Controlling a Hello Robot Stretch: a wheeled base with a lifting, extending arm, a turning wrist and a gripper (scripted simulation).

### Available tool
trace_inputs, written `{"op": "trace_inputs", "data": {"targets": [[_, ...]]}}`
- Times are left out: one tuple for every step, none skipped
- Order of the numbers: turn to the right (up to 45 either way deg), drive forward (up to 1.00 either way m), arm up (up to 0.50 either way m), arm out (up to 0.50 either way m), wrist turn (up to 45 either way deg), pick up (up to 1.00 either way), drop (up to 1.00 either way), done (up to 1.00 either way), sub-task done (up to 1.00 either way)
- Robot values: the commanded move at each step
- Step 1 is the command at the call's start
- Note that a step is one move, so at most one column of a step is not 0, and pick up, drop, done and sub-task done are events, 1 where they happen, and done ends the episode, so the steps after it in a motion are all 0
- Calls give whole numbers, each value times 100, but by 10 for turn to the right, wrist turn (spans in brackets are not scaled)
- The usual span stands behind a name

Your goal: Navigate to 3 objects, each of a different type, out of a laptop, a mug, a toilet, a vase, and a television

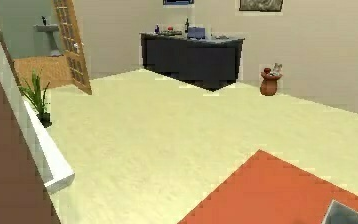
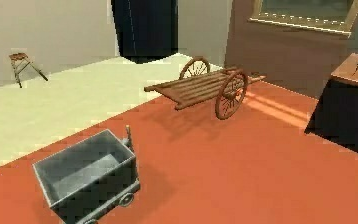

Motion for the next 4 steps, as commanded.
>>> {"op": "trace_inputs", "data": {"targets": [[-300,0,0,0,0,0,0,0,0],[0,5,0,0,0,0,0,0,0],[-450,0,0,0,0,0,0,0,0],[-450,0,0,0,0,0,0,0,0]]}}
